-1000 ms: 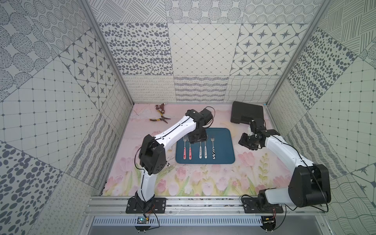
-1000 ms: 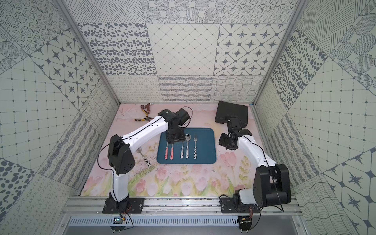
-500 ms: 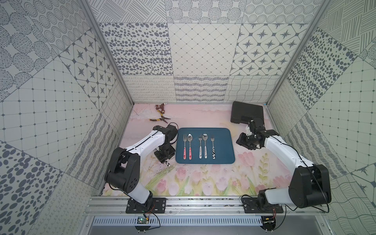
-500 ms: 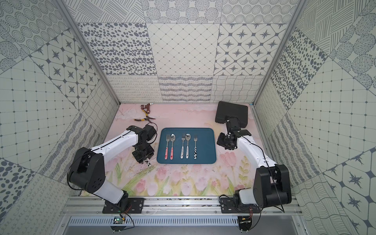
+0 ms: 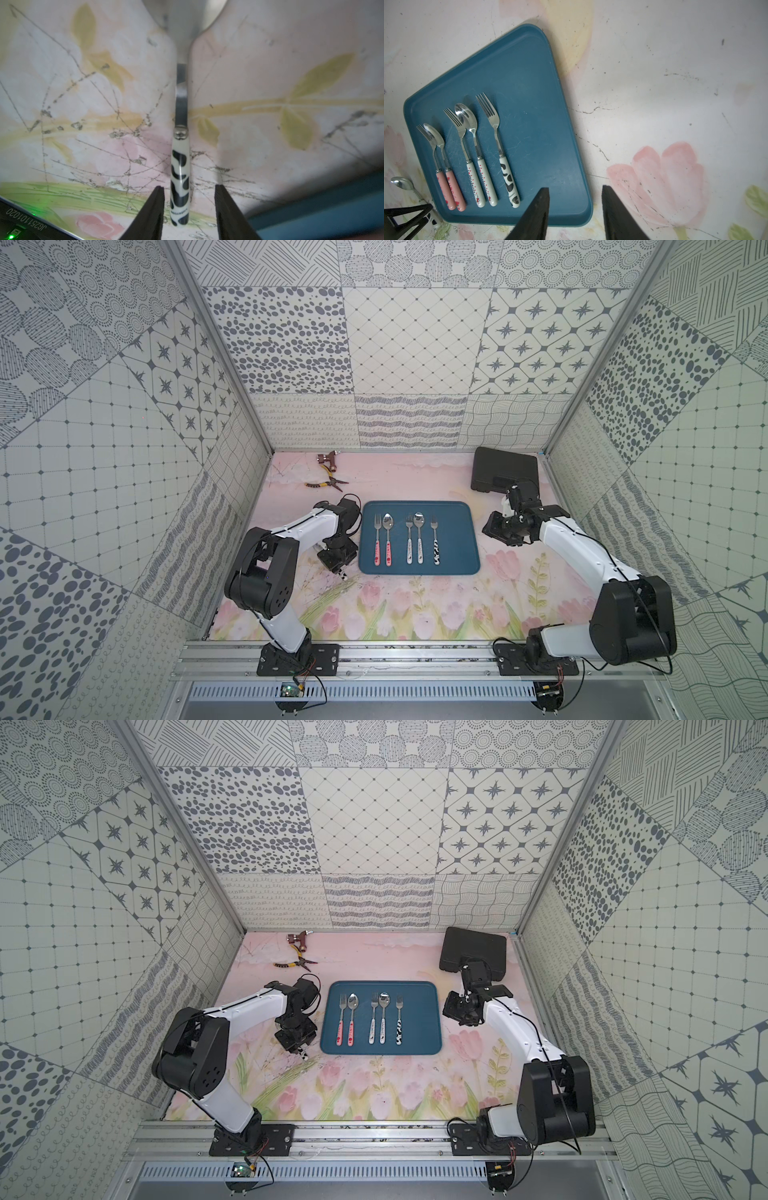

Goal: Set the spoon and fork side by side
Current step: Pick up the spoon from the center of the board.

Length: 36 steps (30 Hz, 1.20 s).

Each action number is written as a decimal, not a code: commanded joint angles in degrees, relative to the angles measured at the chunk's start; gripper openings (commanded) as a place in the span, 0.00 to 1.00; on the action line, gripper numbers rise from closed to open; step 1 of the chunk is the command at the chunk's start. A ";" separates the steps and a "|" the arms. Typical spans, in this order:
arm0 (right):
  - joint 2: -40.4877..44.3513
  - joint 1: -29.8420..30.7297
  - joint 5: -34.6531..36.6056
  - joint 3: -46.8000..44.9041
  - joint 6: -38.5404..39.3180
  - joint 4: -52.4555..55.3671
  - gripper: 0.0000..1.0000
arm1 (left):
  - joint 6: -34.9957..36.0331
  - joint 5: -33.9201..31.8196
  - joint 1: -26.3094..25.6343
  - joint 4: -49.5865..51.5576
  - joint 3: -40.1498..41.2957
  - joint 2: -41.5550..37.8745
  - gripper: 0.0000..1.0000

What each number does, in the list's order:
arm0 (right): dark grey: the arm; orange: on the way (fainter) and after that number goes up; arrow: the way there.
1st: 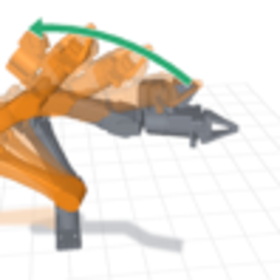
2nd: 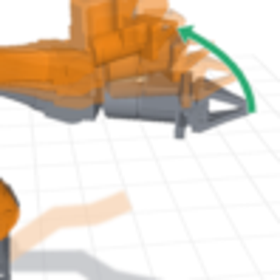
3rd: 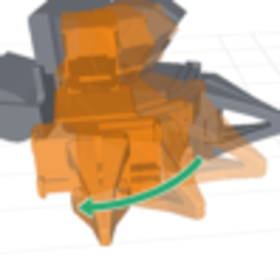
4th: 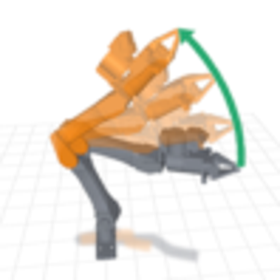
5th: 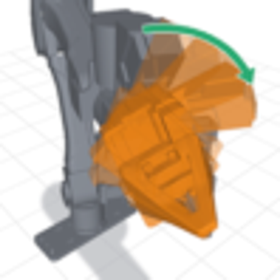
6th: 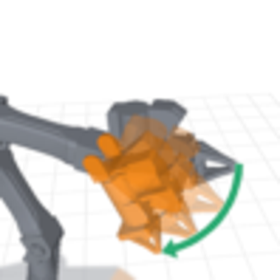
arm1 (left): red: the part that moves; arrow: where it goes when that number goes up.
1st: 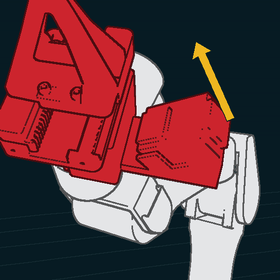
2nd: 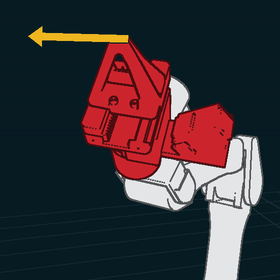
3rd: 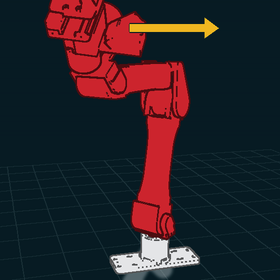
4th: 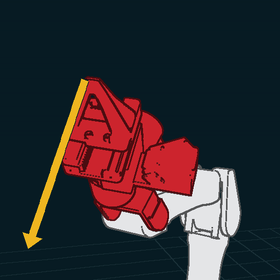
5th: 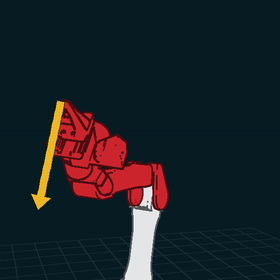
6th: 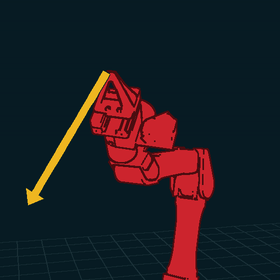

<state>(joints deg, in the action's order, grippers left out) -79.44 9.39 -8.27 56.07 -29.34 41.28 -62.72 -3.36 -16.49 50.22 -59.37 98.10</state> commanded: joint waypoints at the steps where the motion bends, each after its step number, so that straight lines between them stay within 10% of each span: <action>1: 0.26 0.32 0.98 -0.46 0.92 -1.03 0.46 | 1.94 0.96 0.86 -3.85 1.29 1.25 0.43; 19: 0.07 1.14 1.84 0.52 1.53 0.34 0.44 | 2.74 1.18 0.76 -10.52 12.37 -3.81 0.24; 36: 0.60 1.35 2.56 1.12 1.40 0.81 0.44 | 7.24 -4.93 -3.60 -0.44 0.99 -7.84 0.09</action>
<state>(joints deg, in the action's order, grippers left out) -79.50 10.52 -6.74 56.12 -28.67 42.59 -58.26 -4.34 -18.35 43.18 -55.20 91.09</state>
